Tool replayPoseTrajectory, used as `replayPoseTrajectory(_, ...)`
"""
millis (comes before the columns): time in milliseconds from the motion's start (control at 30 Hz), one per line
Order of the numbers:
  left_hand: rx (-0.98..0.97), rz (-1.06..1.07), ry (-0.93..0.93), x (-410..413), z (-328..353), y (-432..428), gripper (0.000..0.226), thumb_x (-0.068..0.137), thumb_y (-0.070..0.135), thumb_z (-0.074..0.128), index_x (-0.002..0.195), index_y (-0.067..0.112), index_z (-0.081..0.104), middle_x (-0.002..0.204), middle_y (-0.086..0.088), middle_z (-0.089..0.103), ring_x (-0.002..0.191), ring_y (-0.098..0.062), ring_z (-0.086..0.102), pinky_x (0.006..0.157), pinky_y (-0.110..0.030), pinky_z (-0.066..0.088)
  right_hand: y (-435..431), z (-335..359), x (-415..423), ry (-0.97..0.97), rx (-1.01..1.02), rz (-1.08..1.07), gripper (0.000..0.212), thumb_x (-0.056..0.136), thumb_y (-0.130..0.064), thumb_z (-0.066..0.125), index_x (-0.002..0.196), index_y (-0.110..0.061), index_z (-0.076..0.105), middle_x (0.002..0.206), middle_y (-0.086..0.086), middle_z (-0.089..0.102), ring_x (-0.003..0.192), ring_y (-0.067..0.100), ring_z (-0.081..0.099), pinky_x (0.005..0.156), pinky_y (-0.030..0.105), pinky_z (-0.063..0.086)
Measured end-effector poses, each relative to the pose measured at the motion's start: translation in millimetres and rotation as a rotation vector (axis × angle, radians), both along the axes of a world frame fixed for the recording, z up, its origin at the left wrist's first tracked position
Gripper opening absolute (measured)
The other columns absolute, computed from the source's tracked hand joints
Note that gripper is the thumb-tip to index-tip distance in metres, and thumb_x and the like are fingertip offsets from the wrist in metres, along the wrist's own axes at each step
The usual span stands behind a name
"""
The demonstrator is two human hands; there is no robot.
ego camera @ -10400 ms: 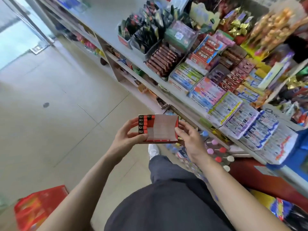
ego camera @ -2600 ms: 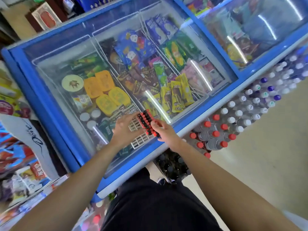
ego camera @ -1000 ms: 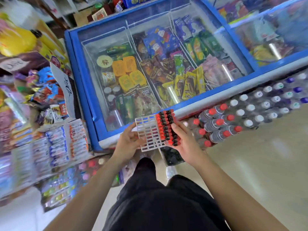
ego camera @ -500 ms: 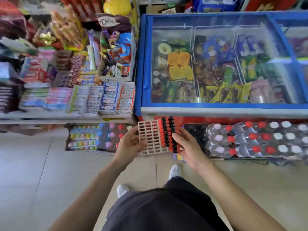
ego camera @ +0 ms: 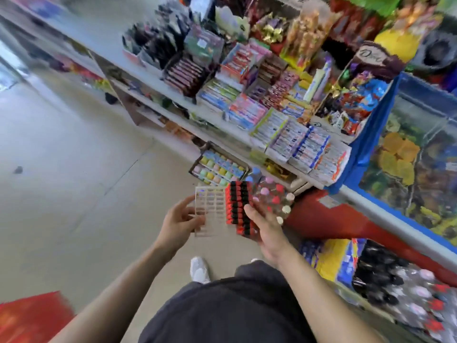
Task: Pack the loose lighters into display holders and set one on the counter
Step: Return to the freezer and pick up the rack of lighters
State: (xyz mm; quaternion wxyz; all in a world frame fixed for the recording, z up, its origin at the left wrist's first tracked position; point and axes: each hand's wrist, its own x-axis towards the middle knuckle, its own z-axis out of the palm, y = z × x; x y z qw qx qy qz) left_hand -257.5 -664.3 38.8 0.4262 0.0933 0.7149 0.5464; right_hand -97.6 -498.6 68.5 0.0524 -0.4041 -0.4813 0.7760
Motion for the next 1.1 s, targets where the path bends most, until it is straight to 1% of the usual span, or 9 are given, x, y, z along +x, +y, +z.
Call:
replayPoseTrajectory(100,0.011,0.101,-0.003,-33.6,-5.1,-27.2,0.06,0.088,-0.014,0.066,0.141,0.012,0.056,0.102,-0.03,0.069,0.073,-0.023,0.064,0.066,-0.03,0.056,-13.3,7.2,-48.2,-0.008,0.012,0.11,0.036,0.09,-0.035,0.072,0.125,-0.026,0.067,0.119,0.004,0.073,0.105,0.019,0.07,0.083,0.036,0.056)
replayPoseTrajectory(233,0.028,0.217,-0.028,-73.9,-13.5,-39.7,0.061,0.089,-0.014,0.065,0.142,0.014,0.055,0.106,-0.031,0.069,0.084,-0.033,0.065,0.075,-0.042,0.056,-10.2,2.9,-111.2,-0.036,0.017,0.221,0.051,0.087,-0.04,0.073,0.134,-0.023,0.061,0.127,0.006,0.07,0.116,0.024,0.067,0.088,0.037,0.053)
replayPoseTrajectory(300,0.038,0.255,-0.035,-97.7,-13.0,-38.0,0.061,0.089,-0.013,0.066,0.142,0.014,0.054,0.108,-0.031,0.069,0.086,-0.033,0.067,0.072,-0.038,0.058,-3.9,-2.0,-145.0,-0.038,0.007,0.255,0.053,0.085,-0.041,0.073,0.134,-0.022,0.062,0.126,0.008,0.07,0.114,0.026,0.068,0.086,0.037,0.054)
replayPoseTrajectory(400,0.018,0.298,-0.019,-144.5,-7.4,-32.3,0.059,0.09,-0.009,0.068,0.141,0.019,0.056,0.107,-0.025,0.072,0.085,-0.028,0.07,0.069,-0.029,0.059,6.5,-8.8,-203.5,-0.027,-0.025,0.295,0.05,0.084,-0.041,0.073,0.13,-0.024,0.064,0.123,0.008,0.071,0.11,0.025,0.068,0.088,0.04,0.053)
replayPoseTrajectory(533,-0.04,0.34,0.016,-217.4,7.0,-22.8,0.056,0.092,-0.003,0.068,0.14,0.024,0.055,0.105,-0.019,0.072,0.091,-0.03,0.073,0.071,-0.028,0.061,19.9,-11.4,-287.3,0.019,-0.051,0.362,0.04,0.088,-0.042,0.071,0.126,-0.03,0.067,0.119,0.008,0.072,0.104,0.024,0.068,0.094,0.048,0.05)
replayPoseTrajectory(633,-0.06,0.371,0.05,-273.1,17.8,-14.1,0.057,0.092,-0.001,0.068,0.143,0.021,0.054,0.105,-0.019,0.072,0.092,-0.028,0.073,0.072,-0.028,0.061,31.5,-6.0,-348.7,0.067,-0.046,0.418,0.031,0.093,-0.039,0.064,0.123,-0.036,0.068,0.122,0.008,0.071,0.112,0.028,0.067,0.093,0.046,0.052)
replayPoseTrajectory(733,-0.048,0.404,0.059,-327.6,23.8,-4.2,0.057,0.092,-0.003,0.067,0.143,0.017,0.053,0.106,-0.02,0.071,0.089,-0.025,0.072,0.071,-0.029,0.062,43.6,-1.4,-409.2,0.081,-0.03,0.425,0.038,0.094,-0.039,0.064,0.131,-0.029,0.062,0.127,0.01,0.069,0.121,0.033,0.062,0.093,0.045,0.052)
replayPoseTrajectory(833,-0.02,0.423,0.046,-378.8,24.3,2.3,0.057,0.092,-0.004,0.067,0.143,0.018,0.053,0.106,-0.021,0.071,0.088,-0.023,0.072,0.073,-0.029,0.062,49.6,2.1,-464.7,0.097,-0.02,0.421,0.036,0.093,-0.04,0.067,0.127,-0.029,0.065,0.13,0.013,0.066,0.121,0.034,0.062,0.092,0.046,0.053)
replayPoseTrajectory(1100,0.038,0.336,-0.036,-534.9,-8.1,-12.3,0.057,0.091,-0.006,0.068,0.142,0.016,0.055,0.103,-0.019,0.072,0.089,-0.026,0.072,0.077,-0.034,0.062,30.9,-8.8,-604.7,0.006,-0.008,0.321,0.04,0.089,-0.038,0.068,0.126,-0.024,0.065,0.121,0.005,0.073,0.109,0.019,0.068,0.084,0.036,0.055)
